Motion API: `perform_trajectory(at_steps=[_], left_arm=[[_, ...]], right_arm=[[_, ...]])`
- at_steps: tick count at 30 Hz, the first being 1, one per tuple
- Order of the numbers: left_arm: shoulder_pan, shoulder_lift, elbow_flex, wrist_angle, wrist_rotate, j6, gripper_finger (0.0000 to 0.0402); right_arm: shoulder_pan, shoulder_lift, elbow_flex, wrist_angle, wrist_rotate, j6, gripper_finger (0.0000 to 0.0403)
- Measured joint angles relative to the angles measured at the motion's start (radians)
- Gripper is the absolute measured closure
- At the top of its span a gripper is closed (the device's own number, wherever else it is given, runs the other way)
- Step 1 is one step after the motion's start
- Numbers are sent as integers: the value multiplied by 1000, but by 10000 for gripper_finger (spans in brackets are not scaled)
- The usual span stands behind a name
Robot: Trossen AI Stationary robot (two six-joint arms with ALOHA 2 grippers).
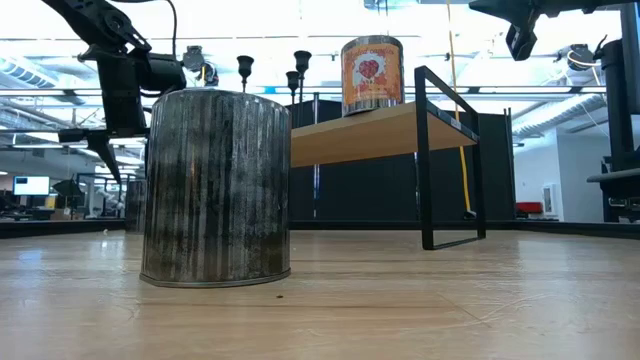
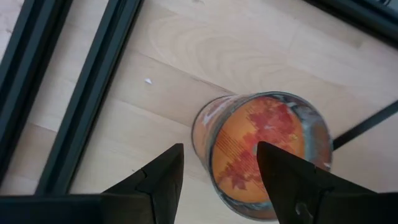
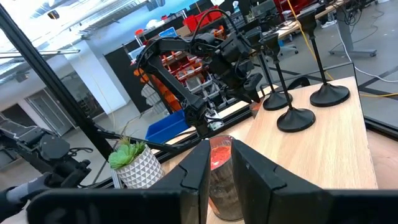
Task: Pick & Place candle stick holders
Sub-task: Align the orange scented candle with the other orange scented candle on the shelf
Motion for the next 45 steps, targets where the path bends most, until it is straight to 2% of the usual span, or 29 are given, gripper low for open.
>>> perform_trajectory(at_steps=[18,21,29,34,45], left_arm=[[20,138,5,13,-4,62,195],[19,139,4,12,-9,62,218],[19,140,3,6,-28,86,334],[19,141,2,8,-44,102,389],[18,138,1,0,-38,182,397]], right_arm=[[0,0,1,0,0,0,344],[0,0,1,0,0,0,344],[0,0,1,0,0,0,344],[0,0,1,0,0,0,344],[0,0,1,0,0,0,344]])
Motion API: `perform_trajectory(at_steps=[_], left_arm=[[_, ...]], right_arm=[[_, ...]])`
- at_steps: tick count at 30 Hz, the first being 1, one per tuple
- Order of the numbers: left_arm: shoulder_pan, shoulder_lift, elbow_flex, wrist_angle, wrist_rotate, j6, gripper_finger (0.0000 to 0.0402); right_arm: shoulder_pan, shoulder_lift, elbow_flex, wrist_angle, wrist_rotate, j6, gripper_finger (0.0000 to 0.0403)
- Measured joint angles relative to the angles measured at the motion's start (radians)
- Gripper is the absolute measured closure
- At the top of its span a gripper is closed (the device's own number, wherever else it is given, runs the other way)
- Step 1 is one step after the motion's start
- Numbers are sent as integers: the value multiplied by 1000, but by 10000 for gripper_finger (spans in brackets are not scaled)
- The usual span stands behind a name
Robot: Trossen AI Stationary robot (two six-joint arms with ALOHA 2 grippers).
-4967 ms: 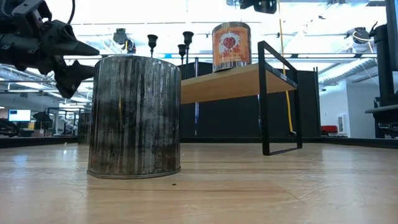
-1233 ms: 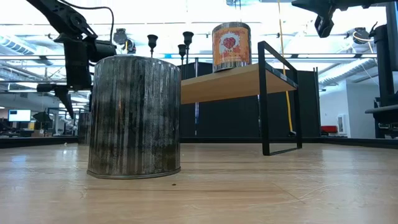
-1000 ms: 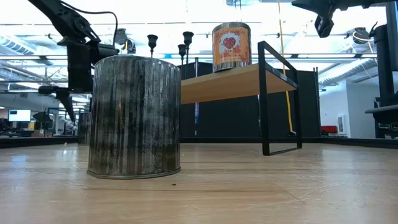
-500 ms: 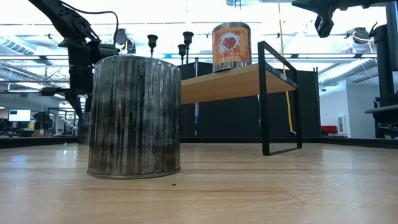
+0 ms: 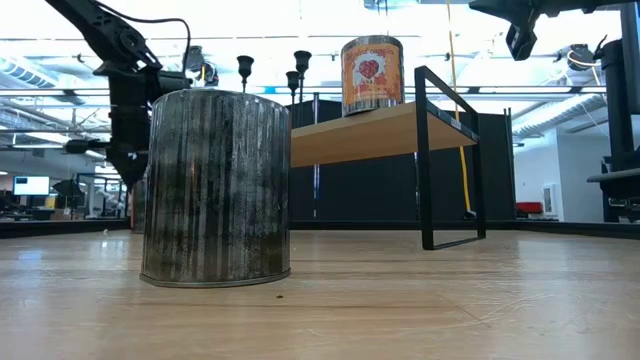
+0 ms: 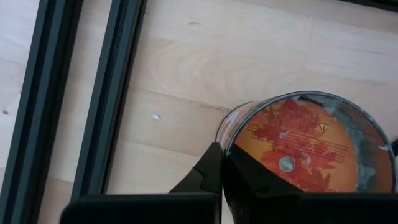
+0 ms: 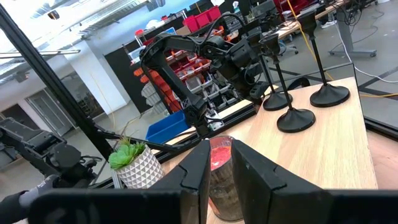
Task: Pick & Place candle stick holders
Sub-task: Align the orange scented candle with the other orange scented candle on the shelf
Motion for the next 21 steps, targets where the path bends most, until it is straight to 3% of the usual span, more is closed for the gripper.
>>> perform_trajectory(at_steps=[11,21], left_arm=[[-14,-165,-7,-198,94,41,399],[-124,-394,-4,-300,230,54,400]], right_arm=[[0,1,0,0,0,0,344],[0,25,0,83,-3,0,344]])
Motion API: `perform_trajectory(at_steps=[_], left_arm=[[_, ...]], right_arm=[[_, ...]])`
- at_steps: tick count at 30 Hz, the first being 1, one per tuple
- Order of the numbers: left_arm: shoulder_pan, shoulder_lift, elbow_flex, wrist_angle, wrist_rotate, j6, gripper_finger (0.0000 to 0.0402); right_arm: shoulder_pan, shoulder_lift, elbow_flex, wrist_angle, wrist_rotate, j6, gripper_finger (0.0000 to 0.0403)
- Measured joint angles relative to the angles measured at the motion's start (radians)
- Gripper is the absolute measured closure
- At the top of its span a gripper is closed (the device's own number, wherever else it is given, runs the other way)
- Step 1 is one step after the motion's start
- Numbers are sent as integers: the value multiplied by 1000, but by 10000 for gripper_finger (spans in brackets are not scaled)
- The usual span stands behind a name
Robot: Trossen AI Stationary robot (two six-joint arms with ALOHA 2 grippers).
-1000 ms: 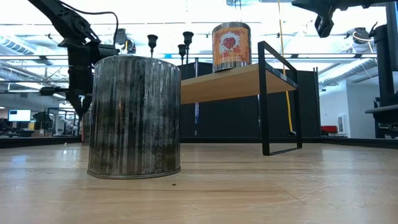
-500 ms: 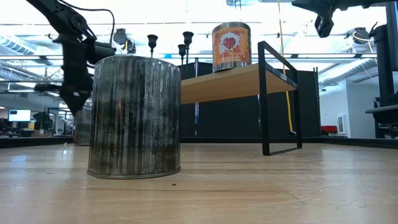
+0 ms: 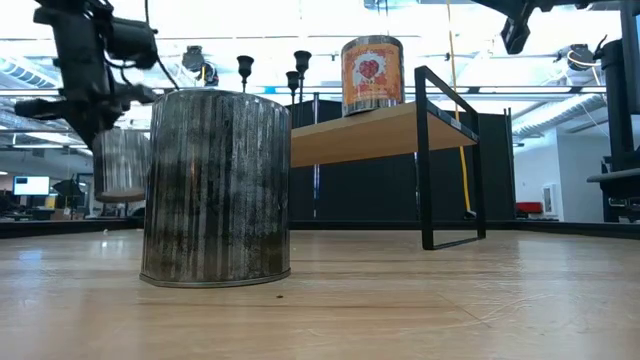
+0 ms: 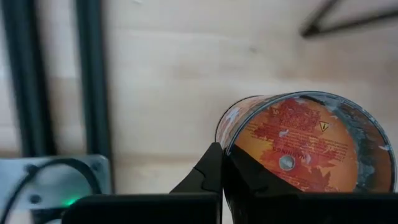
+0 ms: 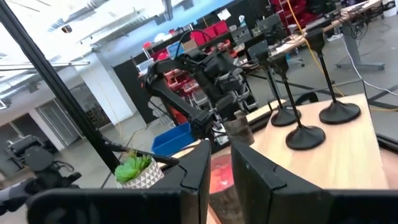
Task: Pick & Place candle stick holders
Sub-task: Align the orange scented candle with the other orange scented candle on the shelf
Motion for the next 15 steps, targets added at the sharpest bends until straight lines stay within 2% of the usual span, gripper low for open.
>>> perform_trajectory(at_steps=[7,15], left_arm=[[-161,-84,8,-21,97,-61,401],[-386,-62,165,-13,65,-178,401]], right_arm=[[0,76,0,105,-40,-4,344],[1,222,0,253,-117,-27,344]])
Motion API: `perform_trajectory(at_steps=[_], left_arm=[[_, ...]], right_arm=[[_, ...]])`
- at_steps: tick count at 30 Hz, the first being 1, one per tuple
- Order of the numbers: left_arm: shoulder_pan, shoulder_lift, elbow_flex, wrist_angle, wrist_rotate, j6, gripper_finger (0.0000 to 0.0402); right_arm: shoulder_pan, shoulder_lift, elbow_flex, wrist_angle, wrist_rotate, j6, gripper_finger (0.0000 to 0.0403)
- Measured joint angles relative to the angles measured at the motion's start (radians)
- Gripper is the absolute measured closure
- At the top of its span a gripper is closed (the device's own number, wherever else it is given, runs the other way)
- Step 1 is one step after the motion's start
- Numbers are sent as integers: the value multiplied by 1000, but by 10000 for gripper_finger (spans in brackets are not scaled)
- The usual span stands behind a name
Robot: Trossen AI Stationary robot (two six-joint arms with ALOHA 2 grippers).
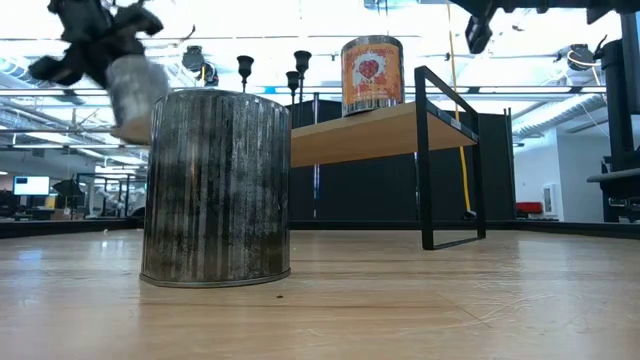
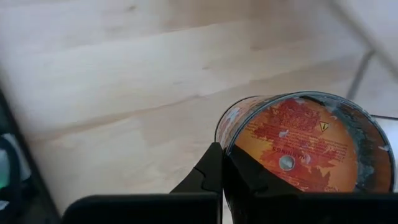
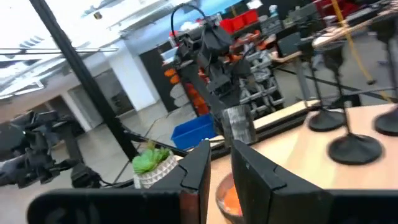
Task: Pick & Place candle stick holders
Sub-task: Align the orange scented candle with the other orange scented candle on the shelf
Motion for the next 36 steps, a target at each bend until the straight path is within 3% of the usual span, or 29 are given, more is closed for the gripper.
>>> perform_trajectory(at_steps=[11,20,26,36], left_arm=[[-276,189,309,-5,-159,-75,401],[-393,419,542,-14,-184,-57,401],[-444,549,695,-82,-183,-49,401],[-507,687,902,-148,-201,-22,401]], right_arm=[[0,103,0,189,-41,-64,343],[67,203,20,345,-69,-163,343],[142,287,123,294,-70,-293,343],[206,454,372,-83,-58,-471,343]])
